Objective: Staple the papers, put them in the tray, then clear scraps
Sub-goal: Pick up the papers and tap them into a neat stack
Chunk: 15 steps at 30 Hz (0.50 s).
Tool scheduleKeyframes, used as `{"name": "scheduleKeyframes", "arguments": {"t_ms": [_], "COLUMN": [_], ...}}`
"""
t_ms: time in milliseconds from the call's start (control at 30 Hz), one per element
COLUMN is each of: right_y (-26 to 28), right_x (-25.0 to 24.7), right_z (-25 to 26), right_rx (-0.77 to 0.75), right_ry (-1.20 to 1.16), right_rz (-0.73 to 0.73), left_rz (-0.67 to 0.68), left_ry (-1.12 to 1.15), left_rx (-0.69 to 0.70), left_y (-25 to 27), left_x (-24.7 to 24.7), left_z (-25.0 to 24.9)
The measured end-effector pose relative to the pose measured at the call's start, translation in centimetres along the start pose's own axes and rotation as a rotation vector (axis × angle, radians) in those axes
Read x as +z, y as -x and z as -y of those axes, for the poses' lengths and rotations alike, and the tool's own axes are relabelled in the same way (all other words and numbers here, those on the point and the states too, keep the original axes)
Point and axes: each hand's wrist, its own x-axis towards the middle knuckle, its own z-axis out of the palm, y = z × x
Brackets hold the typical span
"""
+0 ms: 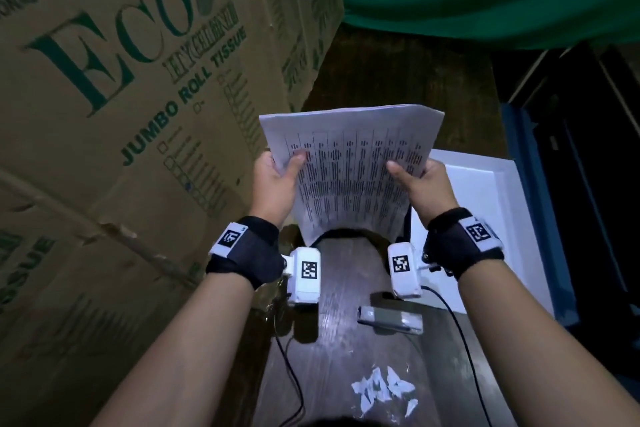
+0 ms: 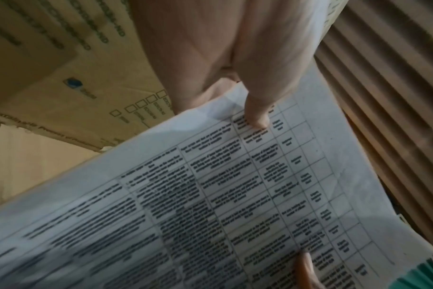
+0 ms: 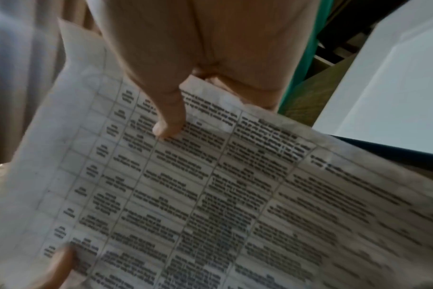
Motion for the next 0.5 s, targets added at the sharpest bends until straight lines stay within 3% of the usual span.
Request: {"name": "scheduleKeyframes", "arguments": {"t_ms": [133, 333, 500], "right_y": [0.5, 1.5, 1.2], "right_x": [0.4, 1.5, 2.0], "right_z": [-0.7, -5.4, -6.0], "right_rx": [-0.026, 0.101, 0.131], "right_ry": [-0.035, 0.042, 0.0], "right_rz": [-0.096, -0.1, -0.098], "left_rz": [-0.034, -0.021, -0.025], "left_ry": [0.023, -0.06, -0.078], "left_rx": [0.039, 0.0, 0.016], "left_y": [1.1, 3.0, 2.7], "left_x": [0.3, 0.1, -0.1], "left_z": [0.7, 3.8, 4.2]}}
